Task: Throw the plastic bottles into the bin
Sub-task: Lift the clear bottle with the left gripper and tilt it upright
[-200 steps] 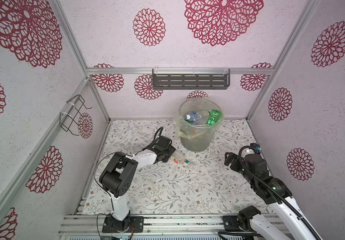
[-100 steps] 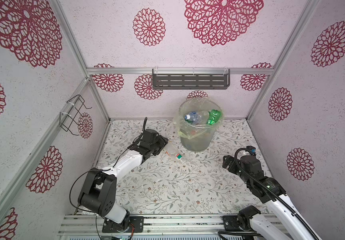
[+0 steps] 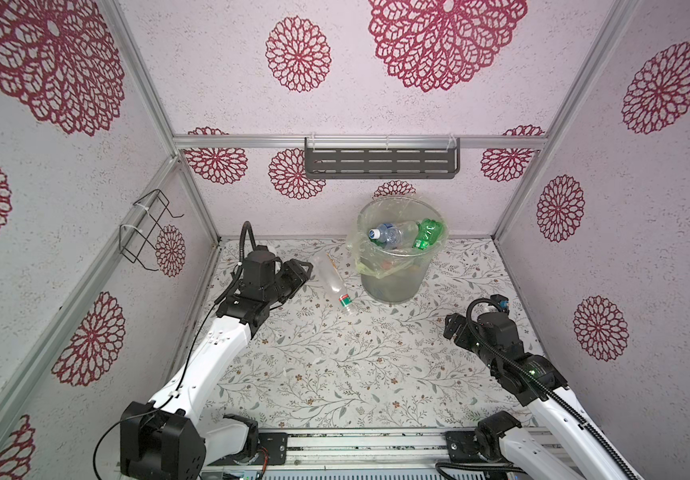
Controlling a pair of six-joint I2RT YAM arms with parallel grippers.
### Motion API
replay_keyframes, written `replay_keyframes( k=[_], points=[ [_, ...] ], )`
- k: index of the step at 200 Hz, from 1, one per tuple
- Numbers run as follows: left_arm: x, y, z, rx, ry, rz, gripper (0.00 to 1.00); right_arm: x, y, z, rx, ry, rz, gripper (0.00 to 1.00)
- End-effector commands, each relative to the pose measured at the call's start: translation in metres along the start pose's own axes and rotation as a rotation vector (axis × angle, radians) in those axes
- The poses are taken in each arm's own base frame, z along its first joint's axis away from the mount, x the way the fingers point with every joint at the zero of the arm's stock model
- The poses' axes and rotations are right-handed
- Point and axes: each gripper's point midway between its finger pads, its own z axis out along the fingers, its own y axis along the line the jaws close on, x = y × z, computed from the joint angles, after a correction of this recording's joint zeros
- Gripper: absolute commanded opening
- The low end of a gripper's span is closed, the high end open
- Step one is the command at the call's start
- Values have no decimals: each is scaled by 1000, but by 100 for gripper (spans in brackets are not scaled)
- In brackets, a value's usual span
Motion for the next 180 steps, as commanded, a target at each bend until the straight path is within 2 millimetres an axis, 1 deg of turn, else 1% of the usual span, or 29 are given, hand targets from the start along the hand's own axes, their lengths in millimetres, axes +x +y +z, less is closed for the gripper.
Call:
replay_keyframes(
  k=[1, 17, 34, 41, 44, 54, 68, 74, 83, 94, 102, 116, 126, 134, 153, 162, 165, 166, 168, 180],
  points=[
    [5, 2, -13, 12, 16, 31, 50, -5, 0, 0, 8, -19, 32, 99],
    [3, -3, -20, 30, 7, 43, 50, -5, 1, 1, 4, -17, 38, 99],
    [4, -2, -19, 25, 21, 53, 52, -5, 4, 3, -6, -11, 46, 99],
    [6, 2, -17, 7, 32, 60, 57, -4, 4, 3, -8, -8, 49, 99],
    [5, 4, -16, -3, 34, 62, 61, -4, 5, 3, -10, -5, 49, 99],
    [6, 14, -10, -50, 45, 70, 68, -3, 5, 4, -11, -2, 50, 99],
    [4, 29, -1, -120, 56, 88, 84, -2, 4, 5, -6, 1, 50, 99],
    [4, 32, 4, -138, 65, 102, 90, -2, 4, 4, -6, 1, 51, 99],
    [1, 34, 13, -155, 78, 127, 95, -2, 4, 4, -6, 1, 51, 99],
    [-4, 37, 28, -179, 90, 163, 100, -1, 3, 5, -5, 1, 51, 99],
    [-8, 42, 42, -203, 99, 184, 98, -1, 3, 6, -7, 1, 51, 99],
    [-18, 51, 69, -235, 127, 181, 97, 1, 5, 8, -11, 6, 50, 99],
    [-22, 63, 90, -265, 160, 140, 97, 2, 5, 10, -12, 12, 50, 99],
    [-25, 68, 107, -271, 181, 111, 98, 3, 5, 11, -10, 16, 48, 99],
    [-32, 85, 143, -313, 172, 59, 97, 6, 3, 14, -1, 24, 39, 99],
    [-37, 89, 160, -313, 162, 44, 97, 6, 3, 15, 2, 21, 40, 99],
    [-39, 87, 163, -308, 155, 40, 97, 7, 2, 16, 4, 23, 37, 99],
    [-37, 94, 168, -320, 164, 34, 97, 7, 2, 16, 4, 23, 37, 99],
    [-35, 100, 174, -329, 173, 26, 97, 7, 2, 16, 4, 22, 37, 99],
    [-33, 109, 196, -347, 189, 4, 97, 8, 1, 17, 9, 23, 34, 99]
  ],
)
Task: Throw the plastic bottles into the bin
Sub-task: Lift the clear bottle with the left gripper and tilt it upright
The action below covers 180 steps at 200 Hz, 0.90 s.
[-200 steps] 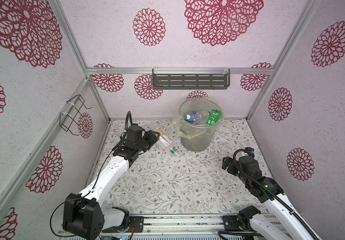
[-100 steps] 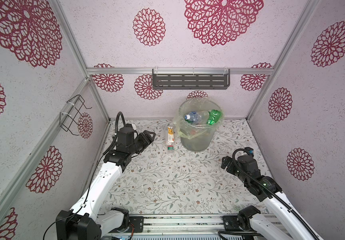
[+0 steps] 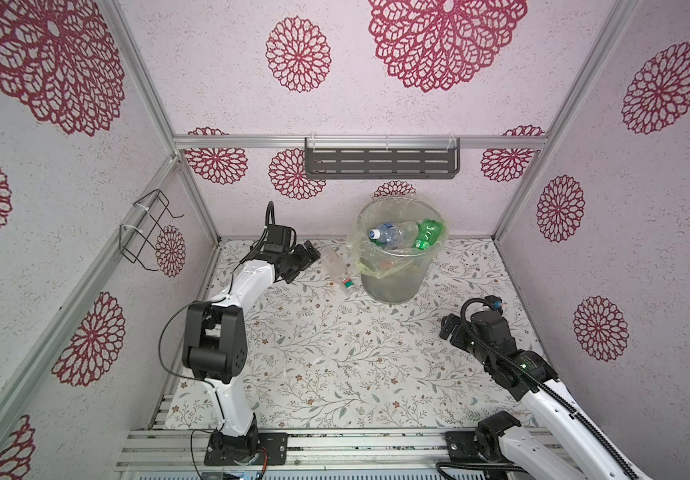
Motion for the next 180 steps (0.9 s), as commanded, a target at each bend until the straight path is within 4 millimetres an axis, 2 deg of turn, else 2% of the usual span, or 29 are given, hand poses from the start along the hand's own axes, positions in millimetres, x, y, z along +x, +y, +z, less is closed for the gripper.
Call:
replay_keyframes(
  k=[1, 17, 33, 66, 94, 110, 148, 180],
  points=[
    [-7, 4, 37, -26, 16, -45, 97, -7, 2, 0, -7, -26, 19, 99],
    [-8, 2, 60, -46, 32, -51, 97, -7, 1, 2, 3, -26, 6, 99],
    [-9, -12, 77, -19, 26, -37, 97, -8, 0, 3, 13, -27, -7, 99],
    [-10, -37, 103, 33, 12, -37, 97, -8, 1, 6, 21, -24, -27, 99],
    [-2, -49, 125, 49, 22, -49, 97, -6, 2, 10, 22, -13, -32, 99],
    [5, -47, 135, 2, 34, -33, 97, -4, 1, 11, 24, -6, -37, 99],
    [20, -27, 158, -99, 67, -14, 97, -6, 2, 10, 22, -14, -46, 99],
    [35, -18, 174, -135, 109, 12, 97, -7, 3, 11, 18, -14, -47, 99]
  ],
)
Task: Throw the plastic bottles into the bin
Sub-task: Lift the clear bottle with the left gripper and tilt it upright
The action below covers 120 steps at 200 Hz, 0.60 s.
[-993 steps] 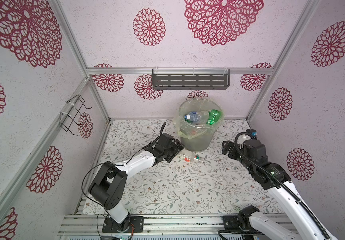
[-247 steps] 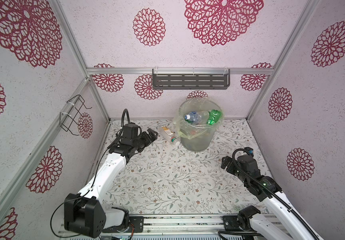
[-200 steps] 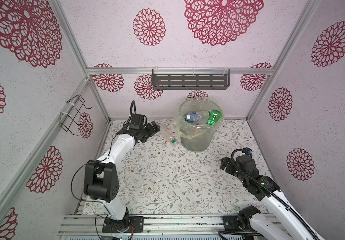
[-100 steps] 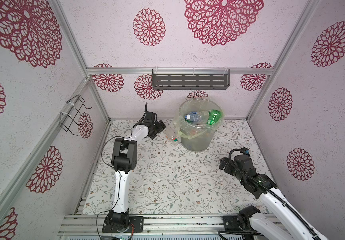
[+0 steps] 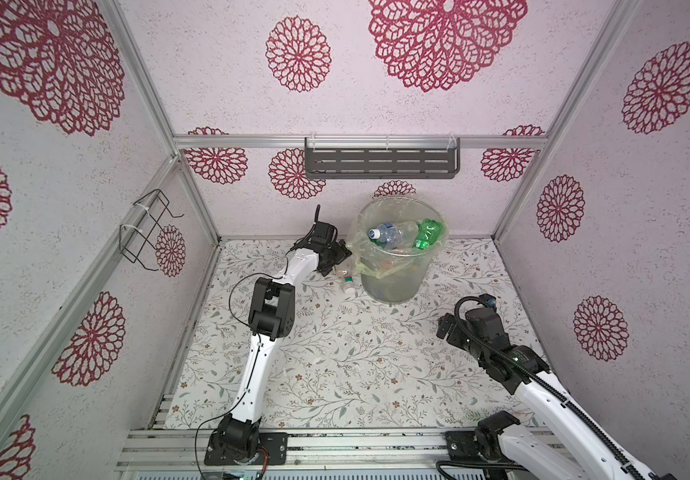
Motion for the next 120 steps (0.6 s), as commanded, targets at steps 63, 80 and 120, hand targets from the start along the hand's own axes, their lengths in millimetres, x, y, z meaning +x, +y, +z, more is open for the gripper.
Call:
replay_keyframes(
  k=[63, 80, 120],
  points=[
    [24, 46, 11, -132, 56, 31, 64, -12, 3, -2, -8, -40, -10, 99],
    [26, 50, 5, -135, 69, 35, 52, -12, 4, -2, -12, -39, -8, 99],
    [18, 54, -46, -28, 87, -40, 45, -12, 4, -2, -19, -43, -3, 99]
  ],
)
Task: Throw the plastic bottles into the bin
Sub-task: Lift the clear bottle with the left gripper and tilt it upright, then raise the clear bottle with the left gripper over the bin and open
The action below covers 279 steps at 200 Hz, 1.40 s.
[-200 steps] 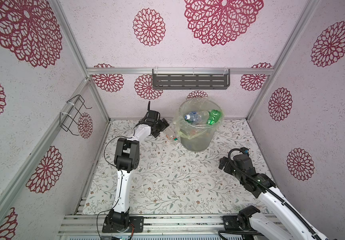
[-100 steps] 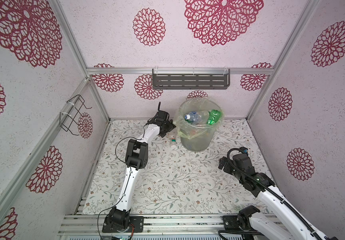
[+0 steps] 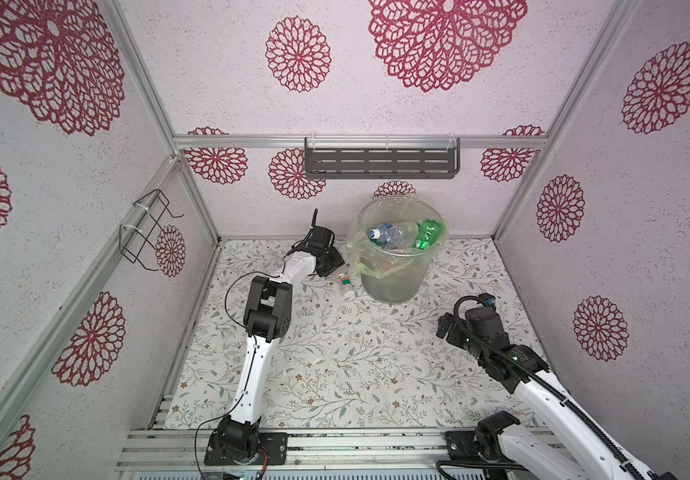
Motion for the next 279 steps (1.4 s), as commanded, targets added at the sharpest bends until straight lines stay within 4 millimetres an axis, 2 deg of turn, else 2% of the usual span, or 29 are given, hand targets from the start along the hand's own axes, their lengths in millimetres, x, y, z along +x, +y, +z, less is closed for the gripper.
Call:
replay_keyframes(
  k=[1, 17, 41, 43, 47, 67, 85, 103, 114, 130, 151, 161, 165, 168, 184, 198, 210, 222, 229, 233, 260, 279],
  points=[
    [4, 25, -30, 1, 52, -61, 45, -10, 3, -4, -16, -37, 1, 99],
    [-2, 14, -71, 88, 33, -64, 45, -9, 1, -4, -12, -40, -1, 99],
    [-8, -15, -147, 211, -12, -23, 45, -7, -1, -4, -9, -41, 2, 99],
    [-10, -23, -163, 233, -31, -12, 45, -7, -2, -4, -8, -42, 2, 99],
    [-11, -30, -180, 251, -46, 1, 45, -7, -2, -5, -8, -42, 4, 99],
    [-4, -58, -244, 339, -89, 30, 47, -5, -4, -6, -8, -42, 10, 99],
    [0, -86, -290, 442, -115, 41, 48, -3, -6, -7, -12, -41, 20, 99],
    [2, -115, -320, 528, -111, 50, 49, 0, -7, -8, -17, -41, 34, 99],
    [3, -135, -333, 568, -121, 78, 49, 1, -8, -9, -20, -42, 43, 99],
    [3, -165, -339, 600, -130, 117, 50, 2, -9, -10, -24, -44, 56, 99],
    [4, -207, -329, 651, -109, 146, 50, 2, -10, -12, -27, -50, 68, 99],
    [4, -225, -311, 658, -93, 152, 50, 2, -11, -13, -27, -50, 72, 99],
    [4, -232, -310, 666, -91, 149, 50, 2, -11, -13, -26, -50, 74, 99],
    [5, -233, -289, 652, -70, 141, 50, 2, -11, -14, -26, -53, 76, 99],
    [4, -257, -254, 675, -44, 134, 52, 2, -13, -15, -24, -57, 78, 99],
    [3, -271, -228, 706, -8, 112, 60, -1, -13, -17, -20, -70, 81, 99],
    [0, -279, -219, 734, 9, 85, 73, -4, -12, -19, -21, -78, 82, 99],
    [-3, -286, -228, 770, 10, 76, 84, -8, -11, -20, -23, -83, 84, 99],
    [-4, -290, -242, 785, -7, 90, 90, -9, -9, -21, -27, -85, 84, 99],
    [-5, -291, -252, 791, -24, 99, 100, -10, -8, -21, -29, -84, 84, 99],
    [-16, -292, -329, 843, -138, 136, 97, -11, -6, -22, -34, -82, 81, 99],
    [-20, -289, -374, 861, -200, 154, 97, -10, -7, -19, -29, -79, 78, 99]
  ],
)
